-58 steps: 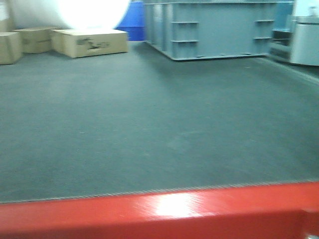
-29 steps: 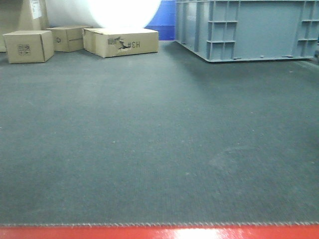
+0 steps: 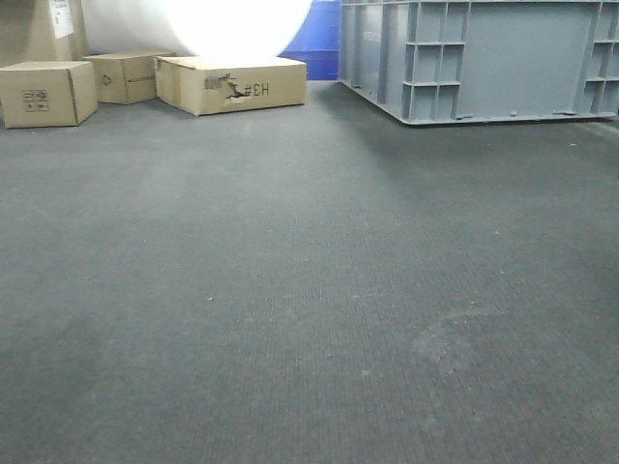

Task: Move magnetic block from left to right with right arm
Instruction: 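Drive the base to the carpet near the cardboard boxes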

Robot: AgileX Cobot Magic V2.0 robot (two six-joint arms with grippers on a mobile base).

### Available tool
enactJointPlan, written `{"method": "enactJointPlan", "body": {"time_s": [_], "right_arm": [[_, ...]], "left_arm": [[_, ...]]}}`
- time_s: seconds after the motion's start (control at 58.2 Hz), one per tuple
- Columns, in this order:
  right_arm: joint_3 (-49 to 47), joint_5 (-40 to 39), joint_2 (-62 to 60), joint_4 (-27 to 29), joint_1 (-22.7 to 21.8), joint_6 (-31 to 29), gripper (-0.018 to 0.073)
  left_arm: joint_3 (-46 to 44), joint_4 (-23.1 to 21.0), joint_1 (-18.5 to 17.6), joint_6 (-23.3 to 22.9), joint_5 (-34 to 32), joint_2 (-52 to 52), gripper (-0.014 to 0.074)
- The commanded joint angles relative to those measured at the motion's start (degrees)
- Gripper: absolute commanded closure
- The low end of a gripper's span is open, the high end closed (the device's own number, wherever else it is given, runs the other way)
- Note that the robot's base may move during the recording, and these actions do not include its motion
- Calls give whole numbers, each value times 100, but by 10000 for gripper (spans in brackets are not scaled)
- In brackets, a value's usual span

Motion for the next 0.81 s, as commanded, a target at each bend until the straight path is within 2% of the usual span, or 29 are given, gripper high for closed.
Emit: {"method": "enactJointPlan", "body": {"time_s": [0.0, 0.206, 0.275, 0.326, 0.567, 0.687, 0.79], "right_arm": [[-162, -490, 31, -52, 10, -27, 307], [-217, -652, 39, -64, 17, -27, 307], [-393, -110, 76, -210, 17, -27, 307], [-617, 617, 173, -305, 19, -27, 307], [-1270, 2824, 1016, -245, 19, -27, 307], [-1545, 3288, 1515, 32, 19, -27, 307], [-1731, 3317, 1911, 452, 19, -27, 307]], "left_arm": [[44, -27, -33, -12, -495, -49, 722], [44, -27, -33, -12, -495, -49, 722], [44, -27, -33, -12, -495, -49, 722], [44, -27, -33, -12, -495, -49, 722], [44, -27, -33, -12, -495, -49, 722], [44, -27, -33, -12, -495, -49, 722], [44, -27, -33, -12, -495, -49, 722]]}}
